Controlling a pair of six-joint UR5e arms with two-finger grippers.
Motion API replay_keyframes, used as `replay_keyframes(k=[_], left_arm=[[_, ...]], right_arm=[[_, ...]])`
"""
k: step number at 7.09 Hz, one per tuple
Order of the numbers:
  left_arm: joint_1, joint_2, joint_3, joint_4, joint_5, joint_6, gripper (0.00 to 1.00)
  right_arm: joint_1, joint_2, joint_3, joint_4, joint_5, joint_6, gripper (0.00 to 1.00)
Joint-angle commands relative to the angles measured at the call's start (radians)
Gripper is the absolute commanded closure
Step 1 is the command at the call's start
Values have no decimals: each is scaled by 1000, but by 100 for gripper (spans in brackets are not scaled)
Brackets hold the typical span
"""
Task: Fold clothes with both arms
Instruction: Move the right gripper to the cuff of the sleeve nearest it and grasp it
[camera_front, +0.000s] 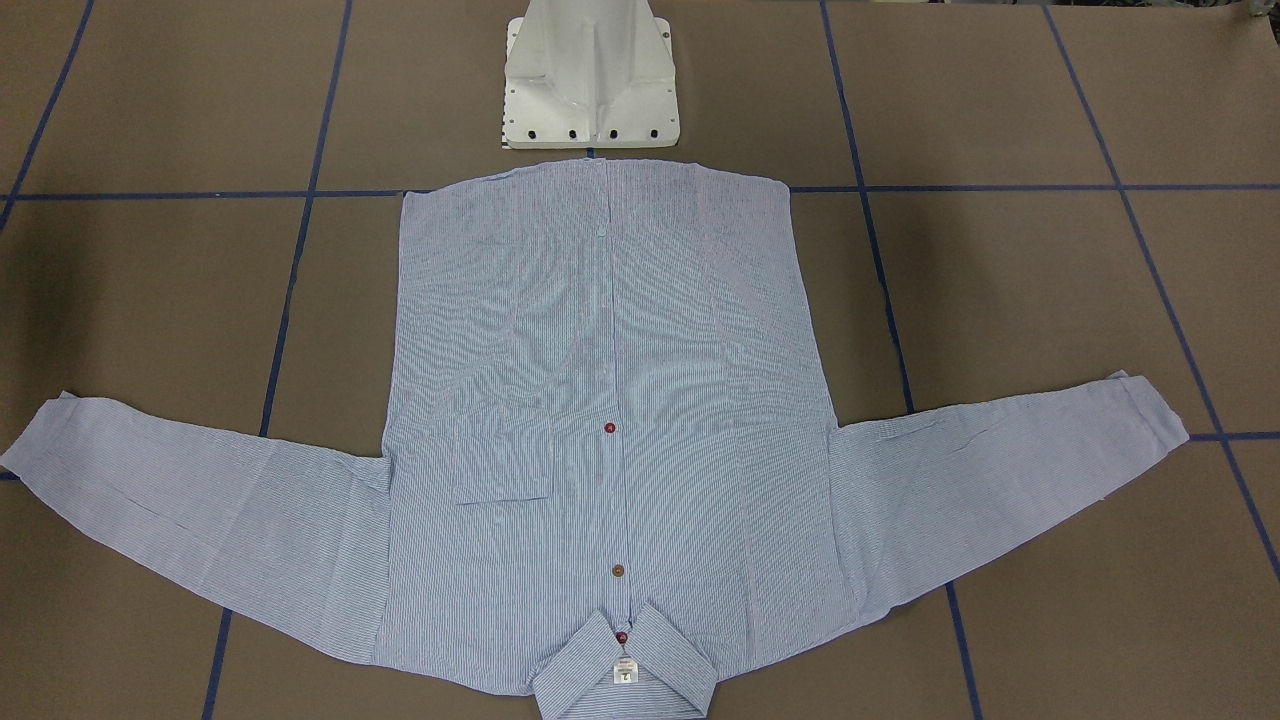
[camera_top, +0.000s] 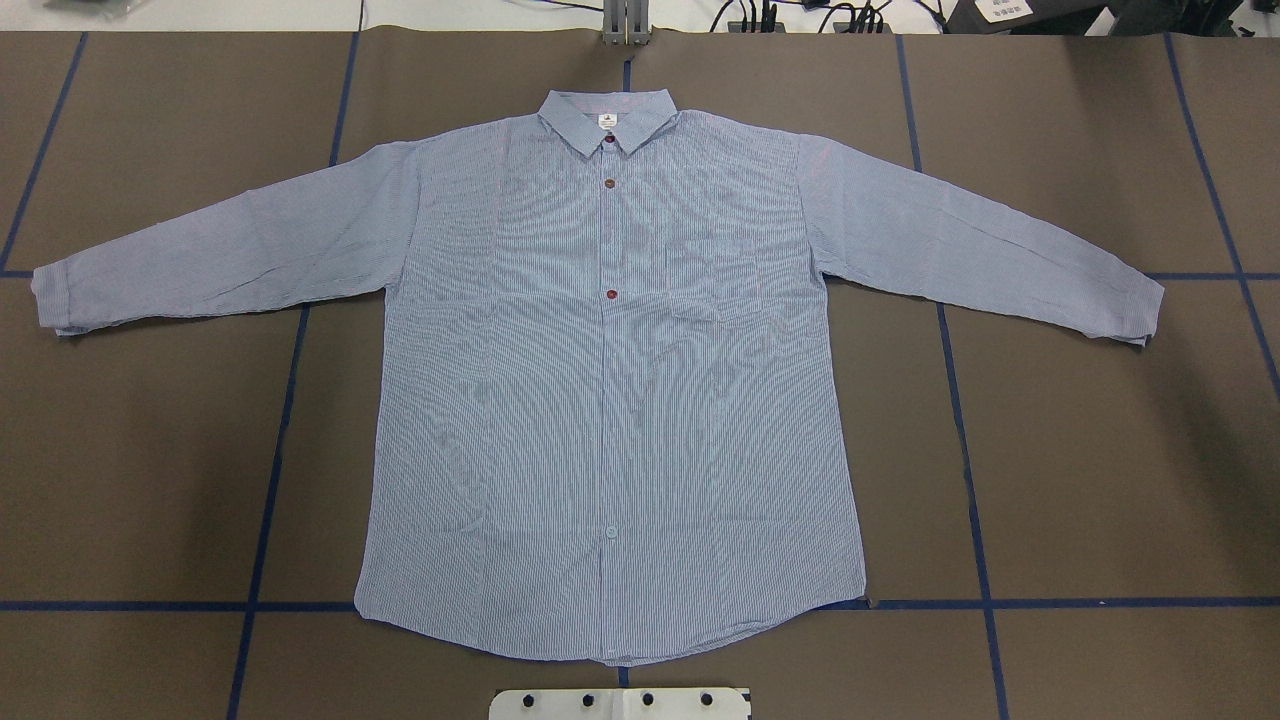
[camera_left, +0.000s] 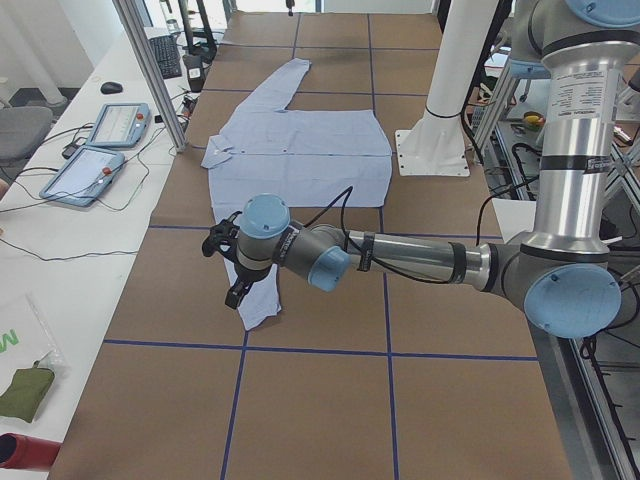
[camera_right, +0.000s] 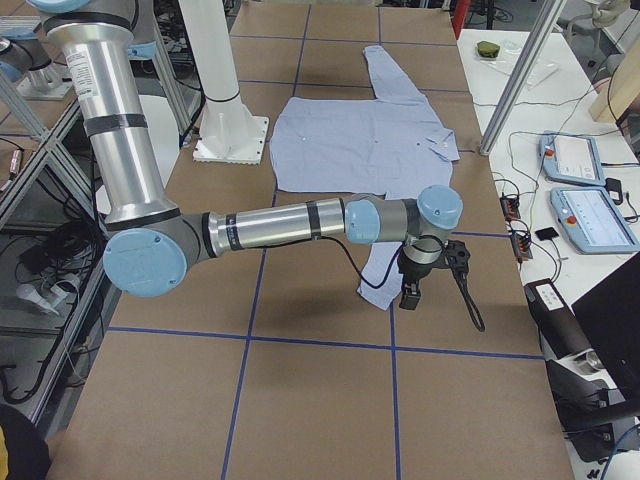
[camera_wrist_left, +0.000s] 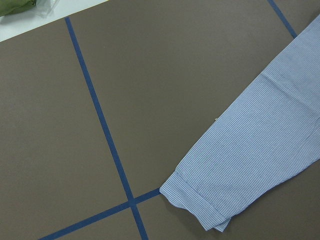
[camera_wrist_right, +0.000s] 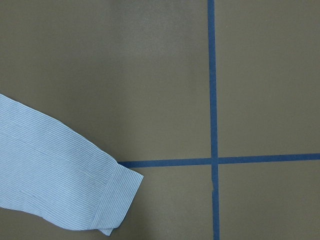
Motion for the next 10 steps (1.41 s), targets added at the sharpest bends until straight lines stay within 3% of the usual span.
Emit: replay_keyframes(k=[1, 6, 8, 9, 10], left_arm=[[0, 2, -3, 2, 0, -2, 0], [0, 5, 0, 0, 0, -5, 0], [3, 2, 1, -2, 3, -5, 0], [3, 2, 1, -3, 2, -5, 0], [5, 2, 1, -29, 0, -5, 0]], right_arm=[[0, 0, 0, 0, 0, 1, 0], [-9, -3, 17, 2, 0, 1, 0], [-81, -11, 25, 2, 0, 5, 0], [-112, -16, 26, 23, 0, 10, 0], [-130, -60, 13, 138, 0, 119, 0]])
